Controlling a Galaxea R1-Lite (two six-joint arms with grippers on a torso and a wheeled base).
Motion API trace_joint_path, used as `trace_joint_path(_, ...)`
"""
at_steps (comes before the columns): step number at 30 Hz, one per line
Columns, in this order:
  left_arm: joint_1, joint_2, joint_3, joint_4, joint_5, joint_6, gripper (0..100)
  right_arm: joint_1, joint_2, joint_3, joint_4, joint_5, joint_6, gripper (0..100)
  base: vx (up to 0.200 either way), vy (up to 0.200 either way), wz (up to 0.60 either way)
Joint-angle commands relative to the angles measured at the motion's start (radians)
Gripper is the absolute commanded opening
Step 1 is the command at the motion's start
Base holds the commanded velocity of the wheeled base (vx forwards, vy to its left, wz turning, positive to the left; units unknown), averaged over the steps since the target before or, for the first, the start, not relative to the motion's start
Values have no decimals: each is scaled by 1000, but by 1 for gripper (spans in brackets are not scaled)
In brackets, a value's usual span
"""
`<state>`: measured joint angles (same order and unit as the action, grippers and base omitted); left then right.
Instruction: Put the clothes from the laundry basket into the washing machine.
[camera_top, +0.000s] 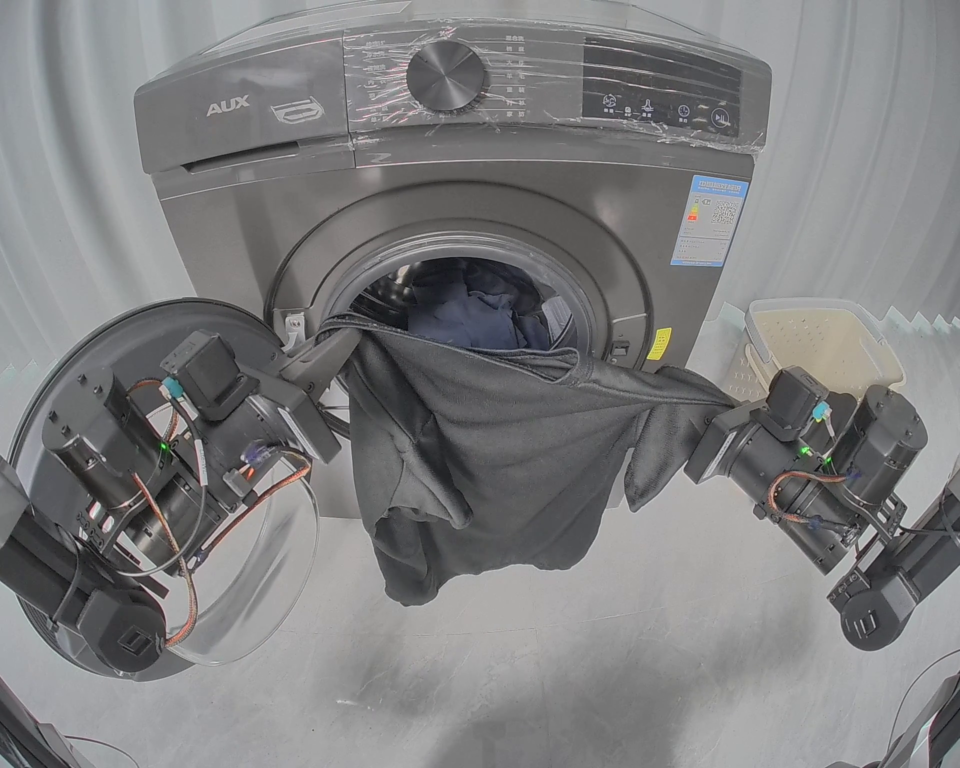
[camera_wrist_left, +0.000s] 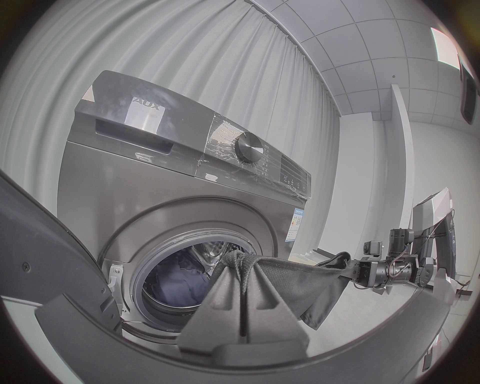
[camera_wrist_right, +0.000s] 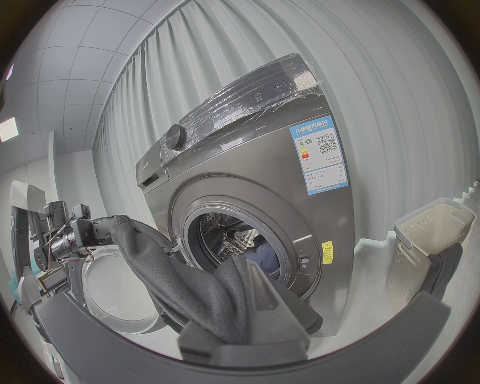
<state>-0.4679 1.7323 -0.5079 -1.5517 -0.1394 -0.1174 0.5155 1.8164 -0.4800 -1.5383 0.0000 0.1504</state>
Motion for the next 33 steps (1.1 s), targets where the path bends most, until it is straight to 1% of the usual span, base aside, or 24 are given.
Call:
trace_joint_path(1, -2, 0, 2, -1, 0, -1, 0, 3, 0, 0, 0, 0, 0, 0, 0, 0, 0)
trace_joint_path(22, -2, 1, 0, -1, -6, 2, 0, 14, 3, 1, 0, -3, 5, 0, 0, 0, 0)
trace_joint_path(25, -8, 6, -6, -1, -6, 5, 0, 51, 12, 0, 0, -9, 8, 0, 0, 0, 0)
trace_joint_path(27, -12, 10, -3, -1, -6, 10, 0, 109, 17, -6, 0, -15, 11, 0, 0, 0, 0)
trace_joint_path(29, -11, 13, -14, -1, -5, 4, 0, 158, 52, -14, 3, -31, 11, 0, 0, 0, 0)
trace_joint_path(31, -11, 15, -27, -1, -5, -4, 0, 175, 107, -29, 6, -40, 9, 0, 0, 0, 0)
trace_joint_path(33, -14, 21, -40, -1, -2, -1, 0, 181, 164, -32, 3, -37, 8, 0, 0, 0, 0)
